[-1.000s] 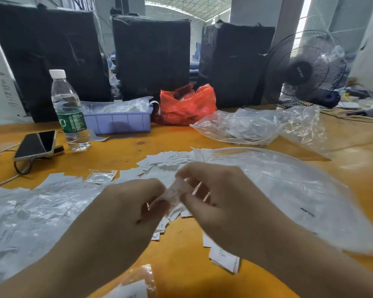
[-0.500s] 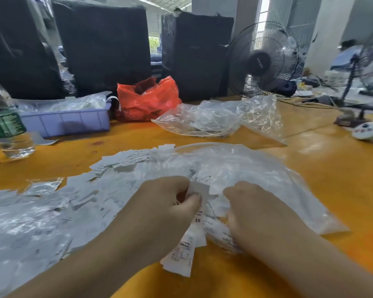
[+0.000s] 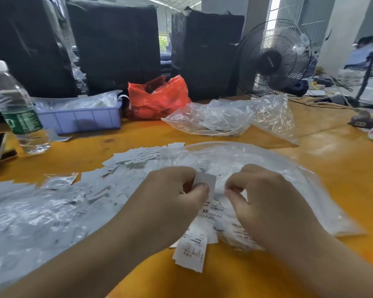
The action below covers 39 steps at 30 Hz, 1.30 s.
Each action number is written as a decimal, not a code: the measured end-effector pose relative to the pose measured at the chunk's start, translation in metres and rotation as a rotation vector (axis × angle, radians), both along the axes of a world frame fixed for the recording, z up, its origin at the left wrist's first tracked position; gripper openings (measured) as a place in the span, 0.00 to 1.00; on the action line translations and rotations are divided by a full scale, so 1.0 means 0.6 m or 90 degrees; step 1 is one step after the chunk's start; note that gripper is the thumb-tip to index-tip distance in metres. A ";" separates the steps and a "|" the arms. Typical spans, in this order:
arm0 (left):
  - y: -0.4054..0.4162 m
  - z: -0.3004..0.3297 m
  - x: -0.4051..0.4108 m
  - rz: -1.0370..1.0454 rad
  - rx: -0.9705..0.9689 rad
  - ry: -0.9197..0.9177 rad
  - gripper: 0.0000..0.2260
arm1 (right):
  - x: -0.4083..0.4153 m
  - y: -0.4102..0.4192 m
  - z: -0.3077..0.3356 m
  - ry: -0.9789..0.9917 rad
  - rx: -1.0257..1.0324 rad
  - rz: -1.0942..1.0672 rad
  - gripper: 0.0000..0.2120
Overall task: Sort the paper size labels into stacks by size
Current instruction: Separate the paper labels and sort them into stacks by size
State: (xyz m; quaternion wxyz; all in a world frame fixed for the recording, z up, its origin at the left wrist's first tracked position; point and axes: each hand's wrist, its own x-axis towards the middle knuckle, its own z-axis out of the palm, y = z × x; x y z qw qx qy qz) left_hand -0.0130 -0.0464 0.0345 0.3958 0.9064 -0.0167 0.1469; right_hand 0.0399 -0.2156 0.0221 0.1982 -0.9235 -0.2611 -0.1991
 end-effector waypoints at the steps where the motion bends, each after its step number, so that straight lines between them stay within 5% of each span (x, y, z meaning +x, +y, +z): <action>1: 0.006 0.005 -0.006 0.000 -0.015 -0.002 0.13 | -0.006 0.002 0.006 -0.029 0.043 0.008 0.07; 5: 0.042 0.022 -0.048 0.023 -0.076 -0.022 0.17 | -0.033 0.026 0.030 -0.071 0.103 0.039 0.06; 9: 0.083 0.023 -0.095 0.079 -0.104 -0.042 0.08 | -0.049 0.069 0.048 -0.089 0.070 0.080 0.05; 17: 0.135 0.005 -0.139 0.147 -0.078 -0.022 0.11 | -0.017 0.051 0.047 -0.134 0.037 0.058 0.03; 25: 0.068 0.009 -0.089 0.055 -0.012 -0.043 0.14 | -0.014 0.023 0.012 -0.025 0.078 0.028 0.14; 39: -0.024 0.012 -0.002 0.015 0.062 -0.050 0.17 | -0.019 -0.006 -0.003 0.045 0.137 0.099 0.08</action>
